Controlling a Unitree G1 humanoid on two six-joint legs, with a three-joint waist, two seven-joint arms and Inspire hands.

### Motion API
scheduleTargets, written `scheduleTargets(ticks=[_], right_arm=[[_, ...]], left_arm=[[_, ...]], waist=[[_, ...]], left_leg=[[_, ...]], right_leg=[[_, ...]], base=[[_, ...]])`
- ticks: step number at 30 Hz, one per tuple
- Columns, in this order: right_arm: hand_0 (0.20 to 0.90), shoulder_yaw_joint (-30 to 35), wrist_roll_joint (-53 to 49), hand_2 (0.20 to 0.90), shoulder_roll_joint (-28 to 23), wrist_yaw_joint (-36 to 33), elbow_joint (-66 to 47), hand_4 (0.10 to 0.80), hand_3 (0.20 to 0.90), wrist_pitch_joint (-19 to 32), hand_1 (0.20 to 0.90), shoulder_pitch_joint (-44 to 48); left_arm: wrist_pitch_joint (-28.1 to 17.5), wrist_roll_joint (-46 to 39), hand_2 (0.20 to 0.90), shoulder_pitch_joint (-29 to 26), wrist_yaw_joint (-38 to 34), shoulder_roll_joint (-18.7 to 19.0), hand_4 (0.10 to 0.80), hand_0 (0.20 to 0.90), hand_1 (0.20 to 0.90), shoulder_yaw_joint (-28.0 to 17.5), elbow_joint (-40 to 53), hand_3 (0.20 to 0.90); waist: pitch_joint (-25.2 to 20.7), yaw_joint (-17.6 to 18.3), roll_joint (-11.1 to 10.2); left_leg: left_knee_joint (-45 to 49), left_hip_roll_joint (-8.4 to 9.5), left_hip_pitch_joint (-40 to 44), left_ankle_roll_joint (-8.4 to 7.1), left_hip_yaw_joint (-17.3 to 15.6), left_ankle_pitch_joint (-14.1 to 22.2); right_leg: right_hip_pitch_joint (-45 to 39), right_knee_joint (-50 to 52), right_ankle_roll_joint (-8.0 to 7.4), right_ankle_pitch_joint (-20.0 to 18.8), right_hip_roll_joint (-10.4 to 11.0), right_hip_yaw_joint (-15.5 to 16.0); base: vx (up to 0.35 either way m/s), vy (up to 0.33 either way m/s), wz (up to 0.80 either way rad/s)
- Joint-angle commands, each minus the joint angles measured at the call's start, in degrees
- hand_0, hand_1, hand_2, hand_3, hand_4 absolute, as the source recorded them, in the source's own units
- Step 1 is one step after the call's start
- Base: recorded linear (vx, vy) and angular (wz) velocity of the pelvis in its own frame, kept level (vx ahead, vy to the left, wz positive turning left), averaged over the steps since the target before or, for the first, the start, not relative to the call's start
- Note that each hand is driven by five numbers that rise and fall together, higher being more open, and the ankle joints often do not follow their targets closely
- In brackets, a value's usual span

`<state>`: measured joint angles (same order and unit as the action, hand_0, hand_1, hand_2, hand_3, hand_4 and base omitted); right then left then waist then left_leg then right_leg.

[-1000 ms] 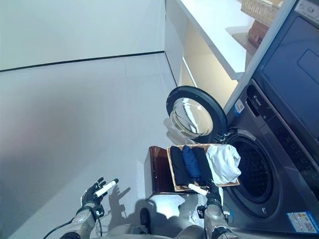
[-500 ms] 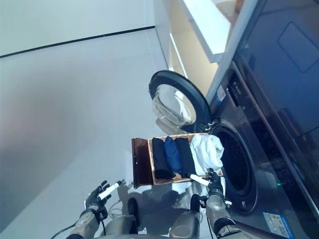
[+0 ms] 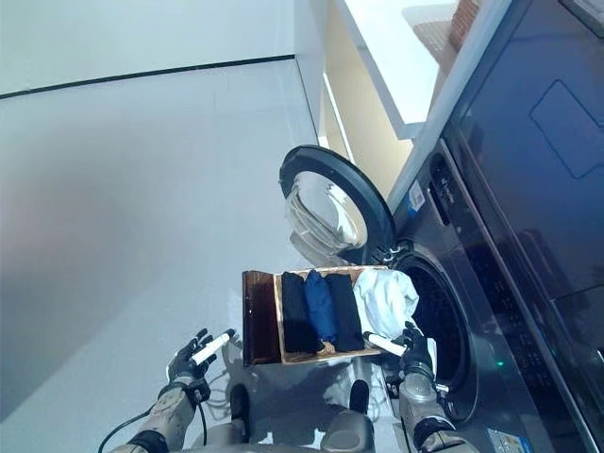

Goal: Pick up the clothes and place them into the washing machine

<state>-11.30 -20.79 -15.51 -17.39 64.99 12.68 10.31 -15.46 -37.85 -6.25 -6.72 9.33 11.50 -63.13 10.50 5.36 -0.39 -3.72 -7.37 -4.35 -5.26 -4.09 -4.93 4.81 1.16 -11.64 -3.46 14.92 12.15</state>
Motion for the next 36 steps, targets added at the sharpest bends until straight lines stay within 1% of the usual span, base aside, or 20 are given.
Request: scheduleTargets(ticks=[1,2,3,4,5,7,10,12,13,19,22,23,24,25,26,28,29,31,33,36], right_arm=[[0.900,0.47,-1.30,0.900,-1.85,-0.94,-1.16,0.800,0.900,4.77,0.900,2.02],[0.900,0.75,-1.59,0.900,-2.23,-1.26,-0.18,0.800,0.900,4.80,0.900,2.28],[0.900,1.16,-1.79,0.900,-2.87,-1.60,0.42,0.800,0.900,4.73,0.900,2.41],[0.900,1.89,-1.81,0.900,-3.37,-1.76,0.64,0.800,0.900,4.64,0.900,2.25],[0.900,2.20,-1.58,0.900,-3.38,-1.73,0.70,0.800,0.900,4.67,0.900,2.29],[0.900,2.41,-1.01,0.900,-3.26,-1.97,1.45,0.800,0.900,4.45,0.900,3.15],[0.900,2.33,-1.36,0.900,-2.43,-2.33,0.82,0.800,0.900,4.44,0.900,4.52],[0.900,2.20,-1.37,0.900,-2.22,-2.40,0.74,0.800,0.900,4.41,0.900,4.83],[0.900,2.12,-0.92,0.900,-1.90,-2.55,1.14,0.800,0.900,4.26,0.900,4.99],[0.900,2.24,1.19,0.900,-1.95,-3.51,0.50,0.800,0.900,4.12,0.900,4.45],[0.900,2.91,1.84,0.900,-2.77,-4.59,-0.75,0.800,0.900,4.08,0.900,4.57],[0.900,3.18,1.86,0.900,-3.07,-4.73,-1.09,0.800,0.900,3.99,0.900,4.59],[0.900,3.44,2.00,0.900,-3.71,-4.98,-1.71,0.800,0.900,3.84,0.900,4.78],[0.900,3.38,2.20,0.900,-4.29,-5.28,-2.76,0.800,0.900,3.70,0.900,5.22],[0.900,3.32,2.34,0.900,-4.55,-5.68,-4.39,0.800,0.900,3.69,0.900,5.68],[0.900,3.23,2.42,0.900,-4.67,-6.38,-6.58,0.800,0.900,4.05,0.900,6.83],[0.900,2.96,2.66,0.900,-4.92,-6.41,-7.98,0.800,0.900,4.25,0.900,6.81],[0.900,1.93,4.22,0.900,-5.22,-7.19,-9.91,0.800,0.900,4.34,0.900,6.51],[0.900,1.48,8.78,0.900,-6.08,-9.06,-12.74,0.800,0.900,4.01,0.900,5.31],[0.900,2.40,11.18,0.900,-7.46,-11.75,-13.17,0.800,0.900,3.68,0.900,5.74]], left_arm=[[-3.94,0.92,0.900,-3.50,0.06,2.33,0.800,0.900,0.900,-0.51,2.27,0.900],[-4.10,0.58,0.900,-3.49,0.00,2.27,0.800,0.900,0.900,-0.41,2.25,0.900],[-4.06,0.28,0.900,-3.31,-0.01,2.08,0.800,0.900,0.900,-0.44,2.18,0.900],[-3.94,0.31,0.900,-3.14,0.08,1.68,0.800,0.900,0.900,-0.16,1.96,0.900],[-3.77,0.33,0.900,-3.04,0.35,1.78,0.800,0.900,0.900,-0.02,1.72,0.900],[-3.61,0.71,0.900,-2.25,0.94,1.85,0.800,0.900,0.900,0.10,0.81,0.900],[-3.91,0.72,0.900,-2.42,0.53,2.42,0.800,0.900,0.900,-0.76,-0.04,0.900],[-3.97,0.73,0.900,-2.60,0.36,2.66,0.800,0.900,0.900,-0.94,0.05,0.900],[-4.21,1.12,0.900,-3.07,0.13,2.98,0.800,0.900,0.900,-1.10,0.13,0.900],[-4.32,1.04,0.900,-2.21,0.13,2.62,0.800,0.900,0.900,-1.85,0.98,0.900],[-4.42,0.40,0.900,-1.94,0.00,2.51,0.800,0.900,0.900,-1.81,2.08,0.900],[-4.39,0.31,0.900,-1.85,0.00,2.47,0.800,0.900,0.900,-1.70,2.33,0.900],[-4.36,0.42,0.900,-1.71,-0.14,2.51,0.800,0.900,0.900,-1.47,2.72,0.900],[-4.27,0.31,0.900,-1.76,-0.10,2.81,0.800,0.900,0.900,-1.27,3.27,0.900],[-4.55,-0.12,0.900,-1.77,-0.29,3.20,0.800,0.900,0.900,-1.50,4.09,0.900],[-4.91,-0.19,0.900,-3.56,-1.07,4.07,0.800,0.900,0.900,-1.63,4.28,0.900],[-5.35,-0.22,0.900,-3.85,-1.38,4.36,0.800,0.900,0.900,-2.07,4.57,0.900],[-5.57,-0.94,0.900,-3.65,-1.54,4.74,0.800,0.900,0.900,-2.49,5.87,0.900],[-5.55,-0.85,0.900,-2.86,-1.99,4.40,0.800,0.900,0.900,-3.41,6.28,0.900],[-5.67,-0.74,0.900,-3.31,-2.83,3.77,0.800,0.900,0.900,-3.96,6.65,0.900]], waist=[[0.34,-2.59,-1.38],[0.44,-3.26,-1.56],[0.36,-4.00,-1.40],[0.10,-3.70,-1.14],[-0.07,-3.23,-0.92],[-0.21,-3.32,-0.11],[-0.24,-3.30,0.09],[-0.10,-3.39,0.11],[0.10,-3.48,0.13],[0.35,-3.67,-0.01],[1.17,-3.46,-0.06],[1.48,-3.32,-0.05],[1.99,-3.11,-0.08],[2.90,-2.81,-0.01],[3.65,-2.58,0.06],[4.40,-2.35,-0.18],[4.36,-2.59,-0.77],[4.58,-2.59,-1.53],[4.05,-2.50,-1.58],[4.43,-2.21,-1.22]], left_leg=[[16.04,-1.47,-1.54,-3.34,7.20,3.53],[12.62,-0.08,-3.98,-2.95,8.84,4.31],[9.65,1.16,-7.10,-2.66,9.81,3.03],[9.42,0.86,-8.89,-2.71,7.97,2.27],[9.89,-0.16,-8.56,-2.69,5.29,2.91],[7.45,0.42,-6.58,-1.77,3.93,2.81],[4.70,1.24,-4.27,-1.13,2.39,2.93],[4.67,1.33,-4.05,-1.03,2.07,3.04],[5.47,1.45,-3.97,-0.87,1.92,3.58],[6.34,1.63,-2.93,-0.27,1.85,5.33],[6.55,2.23,-3.18,0.63,1.54,6.15],[6.55,2.51,-3.04,1.11,1.42,6.49],[6.60,2.91,-2.80,1.59,1.19,6.73],[6.57,2.95,-2.69,1.71,0.96,6.71],[6.59,2.66,-2.81,1.39,0.92,6.55],[7.18,1.42,-3.35,-0.29,1.31,6.75],[8.25,0.97,-3.83,-0.94,1.49,7.05],[9.32,-0.06,-5.09,-1.69,1.87,6.82],[8.44,-1.37,-4.89,-2.23,2.12,6.17],[7.56,-2.20,-5.86,-2.76,2.71,5.13]], right_leg=[[6.68,3.07,1.82,-5.04,0.01,-4.05],[6.02,1.83,1.32,-4.82,0.44,-4.11],[5.31,1.10,1.16,-5.02,0.57,-4.48],[4.32,0.88,1.02,-4.79,1.11,-4.31],[4.13,0.94,0.96,-4.62,1.29,-4.32],[4.60,1.31,0.66,-4.74,1.53,-4.50],[4.81,1.11,0.06,-5.77,2.70,-4.72],[4.91,1.08,-0.06,-5.86,3.01,-4.86],[4.93,1.03,-0.14,-5.87,3.55,-4.89],[4.24,1.29,-0.72,-5.67,4.15,-4.53],[6.79,5.15,-1.55,-6.04,5.04,-4.92],[8.24,7.60,-1.92,-6.94,5.56,-5.53],[9.65,9.90,-2.36,-8.83,6.41,-6.02],[11.34,11.78,-2.96,-11.15,7.34,-6.44],[12.62,11.10,-3.11,-12.09,8.16,-6.71],[12.48,4.76,-2.81,-11.45,8.87,-5.31],[11.67,3.32,-2.62,-10.69,8.63,-4.33],[11.65,2.91,-2.55,-11.44,7.93,-3.90],[11.34,2.43,-2.21,-10.27,6.81,-2.77],[11.43,1.74,-2.19,-10.20,6.07,-1.73]], base=[[0.021,-0.049,0.02],[0.067,-0.004,0.07],[0.122,0.039,-0.02],[0.115,0.060,0.22],[0.084,0.091,0.25],[0.060,0.113,0.18],[0.038,0.098,-0.20],[0.004,0.053,-0.04],[0.016,0.044,0.01],[0.028,0.024,-0.02],[-0.020,0.052,-0.10],[-0.026,0.070,-0.12],[-0.041,0.055,-0.17],[-0.063,0.008,-0.24],[-0.074,-0.071,-0.31],[-0.003,-0.164,-0.19],[0.031,-0.165,-0.05],[0.014,-0.097,0.00],[0.052,-0.071,-0.03],[-0.015,-0.068,0.05]])
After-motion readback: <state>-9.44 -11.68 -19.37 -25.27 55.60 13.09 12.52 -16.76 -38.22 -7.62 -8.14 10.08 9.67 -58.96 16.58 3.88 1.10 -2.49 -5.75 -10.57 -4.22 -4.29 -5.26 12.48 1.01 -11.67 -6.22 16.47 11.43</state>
